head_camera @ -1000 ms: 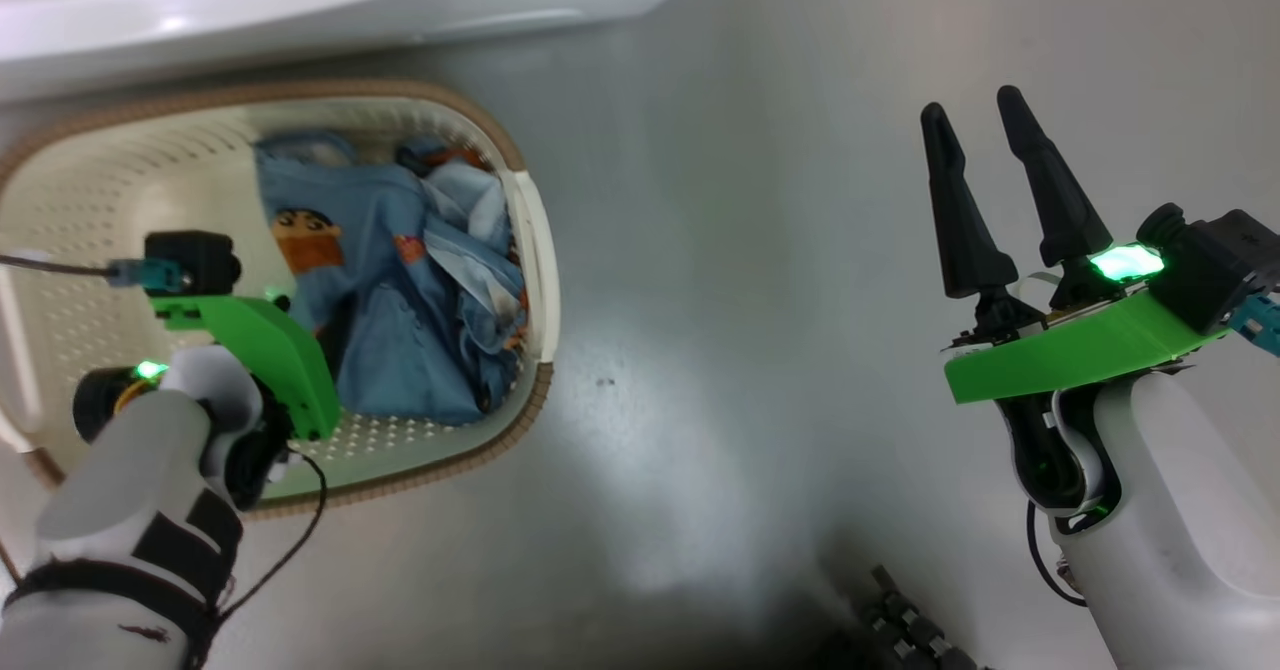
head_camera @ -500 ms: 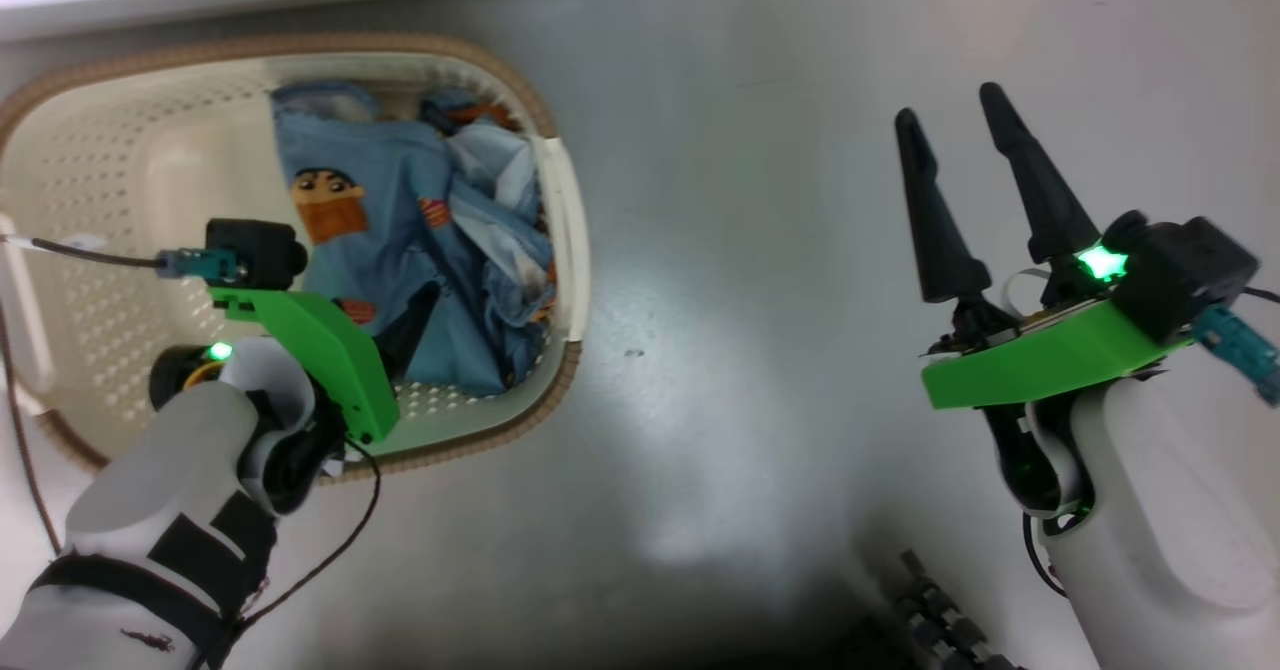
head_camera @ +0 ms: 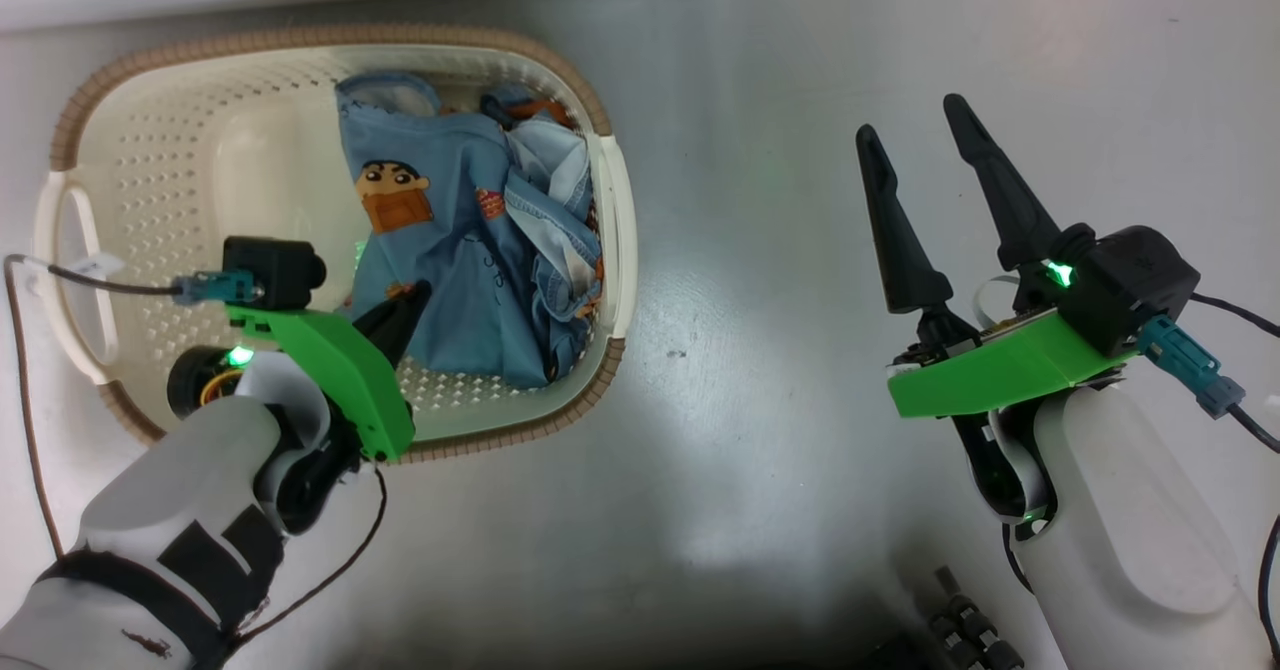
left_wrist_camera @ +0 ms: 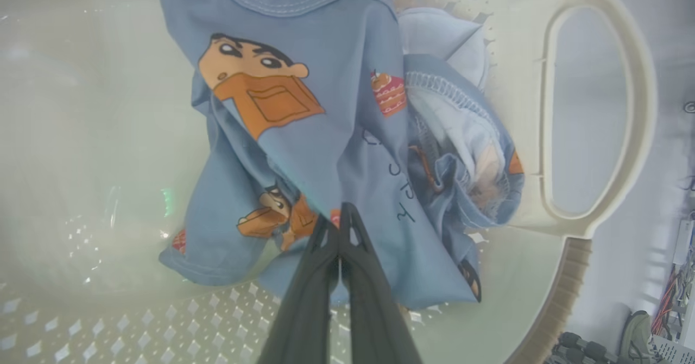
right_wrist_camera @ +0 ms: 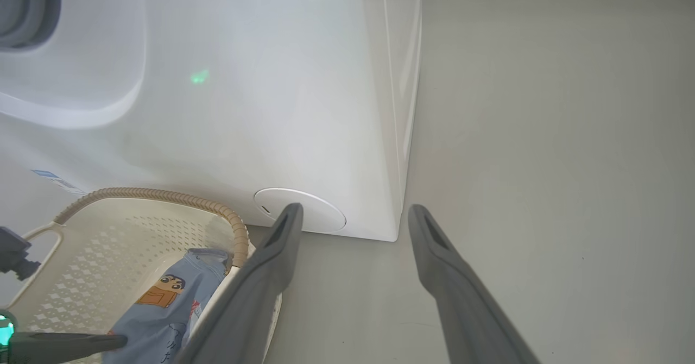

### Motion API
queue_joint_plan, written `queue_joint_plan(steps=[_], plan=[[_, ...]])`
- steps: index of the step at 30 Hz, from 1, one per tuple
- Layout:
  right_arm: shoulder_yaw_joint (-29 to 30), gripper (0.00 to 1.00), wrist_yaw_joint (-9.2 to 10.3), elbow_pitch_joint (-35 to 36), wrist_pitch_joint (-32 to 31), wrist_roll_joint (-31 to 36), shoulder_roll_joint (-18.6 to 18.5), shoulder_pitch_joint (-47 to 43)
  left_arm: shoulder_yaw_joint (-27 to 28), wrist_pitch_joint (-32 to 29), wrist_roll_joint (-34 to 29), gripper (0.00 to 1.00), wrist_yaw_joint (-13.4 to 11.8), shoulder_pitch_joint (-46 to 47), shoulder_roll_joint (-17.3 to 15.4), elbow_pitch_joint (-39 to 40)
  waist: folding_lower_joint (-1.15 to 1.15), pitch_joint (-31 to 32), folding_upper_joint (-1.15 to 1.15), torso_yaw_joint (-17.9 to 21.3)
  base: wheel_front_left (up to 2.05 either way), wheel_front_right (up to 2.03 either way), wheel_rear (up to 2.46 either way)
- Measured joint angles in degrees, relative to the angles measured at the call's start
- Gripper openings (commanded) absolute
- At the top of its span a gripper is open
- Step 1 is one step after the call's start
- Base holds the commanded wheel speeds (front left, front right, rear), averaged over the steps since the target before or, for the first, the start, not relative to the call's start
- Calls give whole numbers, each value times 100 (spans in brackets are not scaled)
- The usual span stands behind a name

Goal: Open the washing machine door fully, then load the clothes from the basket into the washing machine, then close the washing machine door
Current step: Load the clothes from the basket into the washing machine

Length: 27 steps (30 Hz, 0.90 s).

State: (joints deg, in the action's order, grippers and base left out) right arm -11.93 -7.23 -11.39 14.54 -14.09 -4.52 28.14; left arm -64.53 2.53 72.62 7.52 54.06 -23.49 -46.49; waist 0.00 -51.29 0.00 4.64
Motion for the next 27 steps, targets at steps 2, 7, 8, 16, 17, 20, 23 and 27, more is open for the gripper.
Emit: queue_joint_plan(steps=[2, 7, 8, 16, 17, 20, 23, 27], plan=[[2, 100, 0, -11, 0, 0, 16, -1, -133, 124, 79, 0, 0, 36, -33, 11, 0, 31, 0, 7, 0, 0, 0], [2, 100, 0, -48, 0, 0, 32, -1, -372, 392, 271, 0, 0, 108, -85, 54, 0, 112, 0, 0, 0, 0, 0], [1, 100, 0, -60, 0, 0, 34, -1, -425, 466, 313, 0, 0, 119, -87, 67, 0, 139, 0, -5, 0, 0, 0], [-58, 100, 0, -229, 0, -18, 47, 0, -727, 944, 555, 0, 0, 121, -91, 287, 0, 447, 0, -71, 0, 0, 0], [-68, 100, 0, -253, 0, -40, 46, 1, -753, 988, 593, 0, 0, 120, -93, 336, 0, 497, 0, -81, 0, 0, 0], [-101, 100, 0, -338, 0, -64, 42, 1, -809, 1095, 598, 0, 0, 114, -104, 481, 0, 658, 0, -117, 0, 0, 0], [-142, 100, 0, -423, 0, -105, 31, 1, -847, 1163, 591, 0, 0, 83, -116, 612, 0, 841, 0, -155, 0, 0, 0], [-232, 100, 0, -543, 0, -341, -24, -1, -711, 1169, 431, 0, 0, -52, -113, 781, 0, 1128, 0, -205, 0, 0, 0]])
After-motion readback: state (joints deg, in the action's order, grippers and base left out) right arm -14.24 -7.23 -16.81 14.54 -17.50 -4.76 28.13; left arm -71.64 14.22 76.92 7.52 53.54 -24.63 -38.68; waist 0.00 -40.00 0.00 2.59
